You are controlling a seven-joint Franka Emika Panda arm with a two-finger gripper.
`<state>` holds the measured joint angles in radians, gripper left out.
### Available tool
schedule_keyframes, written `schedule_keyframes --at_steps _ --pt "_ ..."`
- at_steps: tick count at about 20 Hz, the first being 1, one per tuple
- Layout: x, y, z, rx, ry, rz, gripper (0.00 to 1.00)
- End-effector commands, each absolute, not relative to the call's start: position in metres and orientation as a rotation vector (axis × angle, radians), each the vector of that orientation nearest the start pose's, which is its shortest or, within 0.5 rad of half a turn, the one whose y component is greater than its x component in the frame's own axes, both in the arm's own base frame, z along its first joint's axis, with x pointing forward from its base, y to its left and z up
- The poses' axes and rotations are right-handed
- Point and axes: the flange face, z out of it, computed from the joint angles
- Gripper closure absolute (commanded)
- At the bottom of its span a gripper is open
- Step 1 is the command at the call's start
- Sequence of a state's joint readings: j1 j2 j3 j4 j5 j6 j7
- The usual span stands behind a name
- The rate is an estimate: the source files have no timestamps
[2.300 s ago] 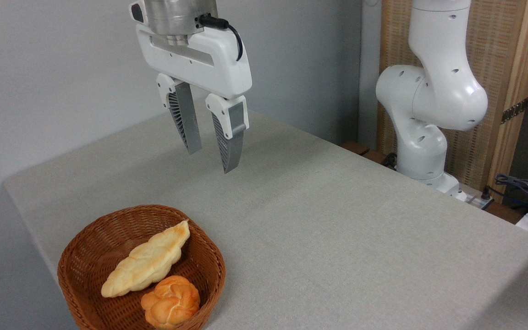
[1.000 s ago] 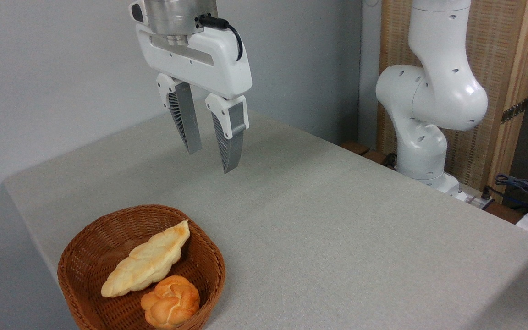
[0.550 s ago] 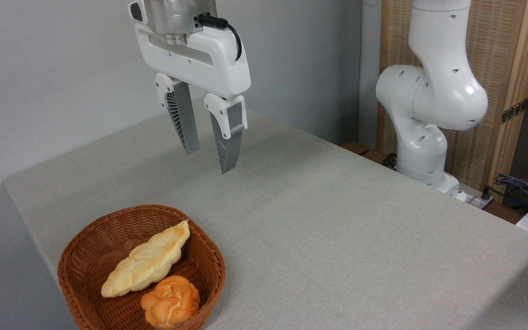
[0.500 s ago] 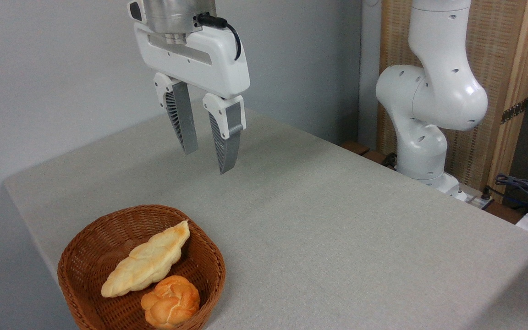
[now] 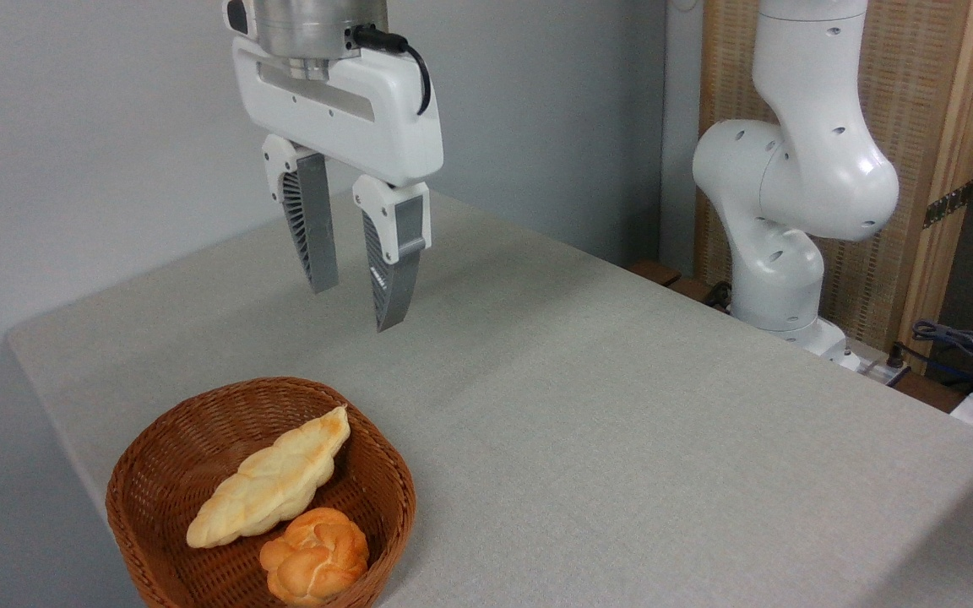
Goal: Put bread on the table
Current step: 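Move the open gripper down over the long golden loaf in the basket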
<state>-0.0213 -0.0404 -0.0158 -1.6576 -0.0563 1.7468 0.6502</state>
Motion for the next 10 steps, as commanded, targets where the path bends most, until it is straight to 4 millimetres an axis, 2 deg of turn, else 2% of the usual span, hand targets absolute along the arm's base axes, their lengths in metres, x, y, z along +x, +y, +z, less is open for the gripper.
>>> schedule_keyframes --at_steps 1,6,10 --pt "0.564 -0.029 0.613 -3.004 1.007 -0.343 0.0" --pt "0.592 -0.043 0.587 -3.031 0.967 -0.462 0.0" --pt "0.613 -0.072 0.553 -3.007 1.035 -0.482 0.0"
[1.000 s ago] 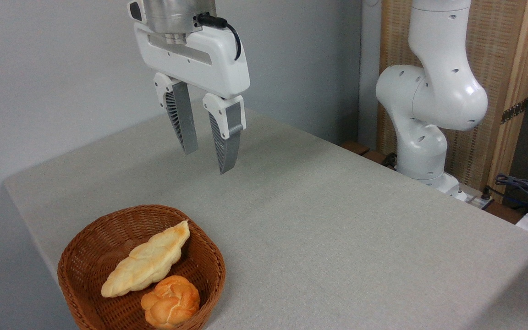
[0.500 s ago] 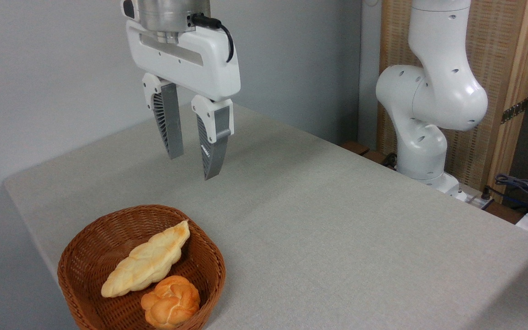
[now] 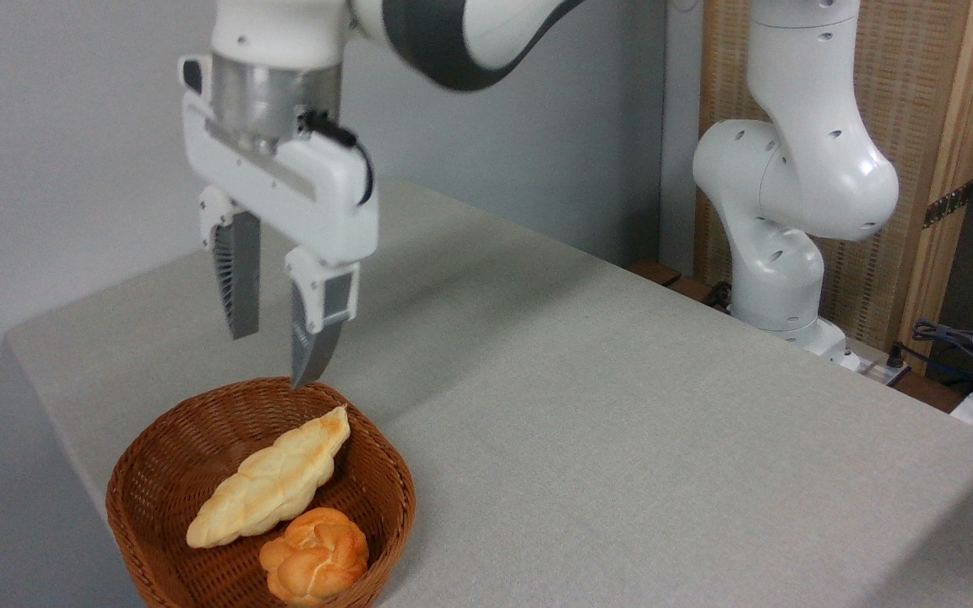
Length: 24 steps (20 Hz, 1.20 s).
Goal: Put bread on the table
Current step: 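Move the open gripper down over the long golden loaf in the basket, then lower the gripper around the loaf and close the fingers on it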
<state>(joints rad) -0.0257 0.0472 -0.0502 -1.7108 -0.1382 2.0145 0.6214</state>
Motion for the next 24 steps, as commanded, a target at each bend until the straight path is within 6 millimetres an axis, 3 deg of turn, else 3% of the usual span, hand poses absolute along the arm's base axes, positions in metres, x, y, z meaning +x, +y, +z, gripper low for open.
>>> schedule_keyframes --at_steps 1,4,14,24 --pt "0.617 -0.081 0.543 -2.993 1.062 -0.481 0.0" --pt "0.622 -0.099 0.514 -2.97 1.11 -0.467 0.0" --pt "0.628 -0.098 0.454 -2.934 1.147 -0.326 0.0" --pt "0.632 -0.093 0.439 -2.835 1.245 -0.273 0.0"
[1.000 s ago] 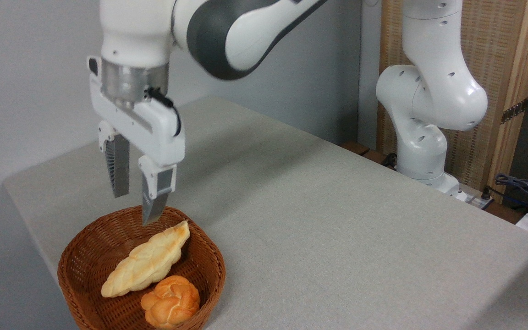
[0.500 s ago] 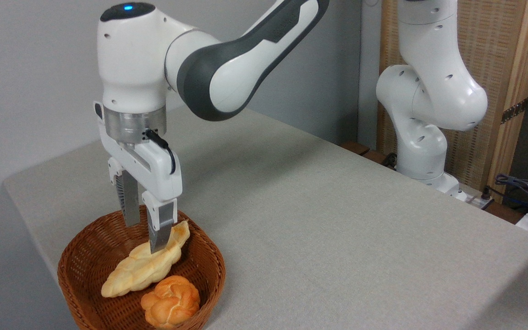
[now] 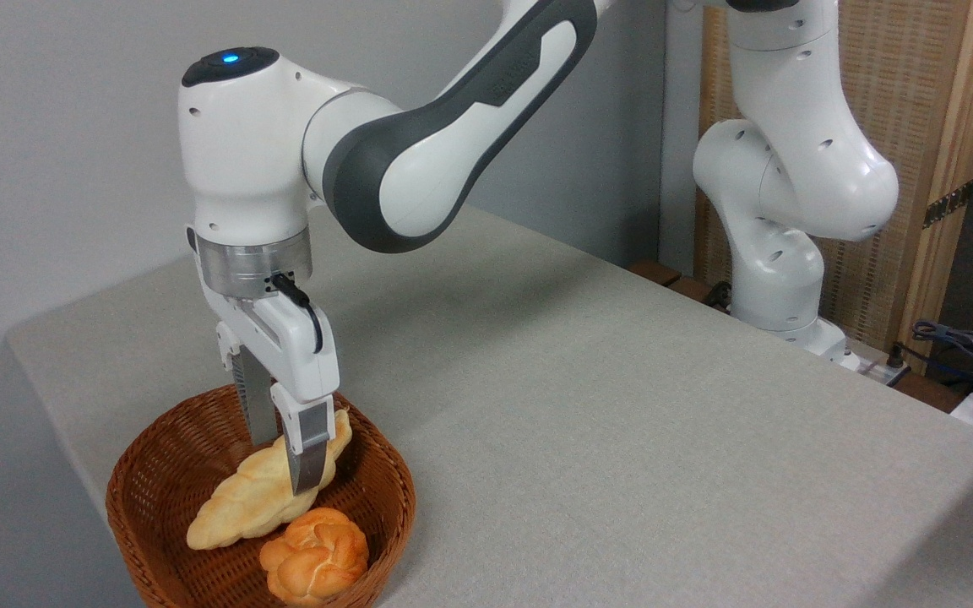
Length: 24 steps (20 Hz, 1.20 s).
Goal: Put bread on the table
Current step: 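Lower the gripper around the loaf and close the fingers on it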
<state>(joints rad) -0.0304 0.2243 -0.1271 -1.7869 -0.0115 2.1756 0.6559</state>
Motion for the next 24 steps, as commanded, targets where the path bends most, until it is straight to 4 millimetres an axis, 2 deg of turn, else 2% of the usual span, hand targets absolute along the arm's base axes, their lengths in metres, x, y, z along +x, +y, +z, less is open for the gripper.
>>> schedule_keyframes --at_steps 1,6,7,10,11,14,19,21,24 --pt "0.633 -0.093 0.438 -2.831 1.249 -0.276 0.0" --pt "0.634 -0.093 0.434 -2.828 1.248 -0.283 0.0" --pt "0.634 -0.094 0.434 -2.825 1.253 -0.28 0.07" --pt "0.634 -0.097 0.433 -2.826 1.259 -0.28 0.42" --pt "0.634 -0.098 0.433 -2.825 1.264 -0.28 0.5" --pt "0.634 -0.098 0.433 -2.824 1.266 -0.28 0.59" --pt "0.635 -0.109 0.423 -2.837 1.274 -0.263 0.6" --pt "0.635 -0.11 0.424 -2.839 1.275 -0.267 0.72" --pt "0.636 -0.11 0.427 -2.843 1.266 -0.277 0.73"
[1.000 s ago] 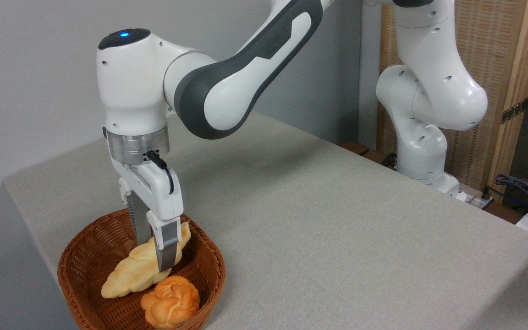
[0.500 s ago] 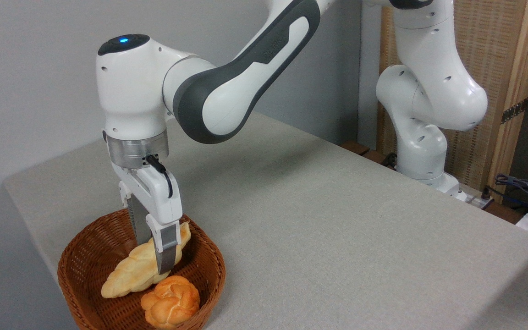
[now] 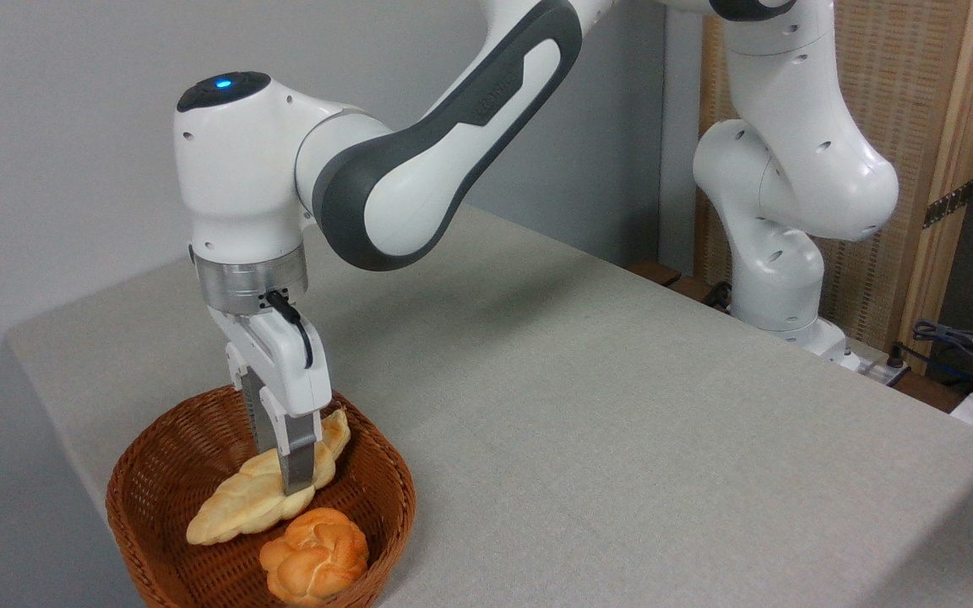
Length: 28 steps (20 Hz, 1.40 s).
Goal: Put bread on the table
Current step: 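Lower the gripper around the loaf and close the fingers on it, then lift the loaf out of the basket and carry it over the table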
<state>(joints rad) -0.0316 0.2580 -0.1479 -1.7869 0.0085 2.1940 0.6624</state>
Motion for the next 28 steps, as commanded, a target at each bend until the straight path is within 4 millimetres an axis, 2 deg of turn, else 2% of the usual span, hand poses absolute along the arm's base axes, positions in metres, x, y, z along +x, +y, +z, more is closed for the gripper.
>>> schedule_keyframes --at_steps 1,8,12,14,16,19,22,24,27,28 --pt "0.636 -0.11 0.428 -2.843 1.267 -0.28 0.73" --pt "0.644 -0.109 0.452 -2.842 1.248 -0.355 0.76" --pt "0.649 -0.102 0.474 -2.915 1.185 -0.435 0.76" --pt "0.645 -0.08 0.495 -2.973 1.109 -0.475 0.76" --pt "0.631 -0.077 0.517 -3.012 1.107 -0.438 0.75" --pt "0.601 -0.076 0.531 -3.046 1.172 -0.221 0.74" --pt "0.571 -0.077 0.542 -3.061 1.179 -0.112 0.72" --pt "0.549 -0.077 0.539 -3.052 1.192 -0.073 0.66" --pt "0.51 -0.08 0.53 -3.022 1.225 -0.031 0.65" --pt "0.5 -0.085 0.524 -3.004 1.263 -0.012 0.59"
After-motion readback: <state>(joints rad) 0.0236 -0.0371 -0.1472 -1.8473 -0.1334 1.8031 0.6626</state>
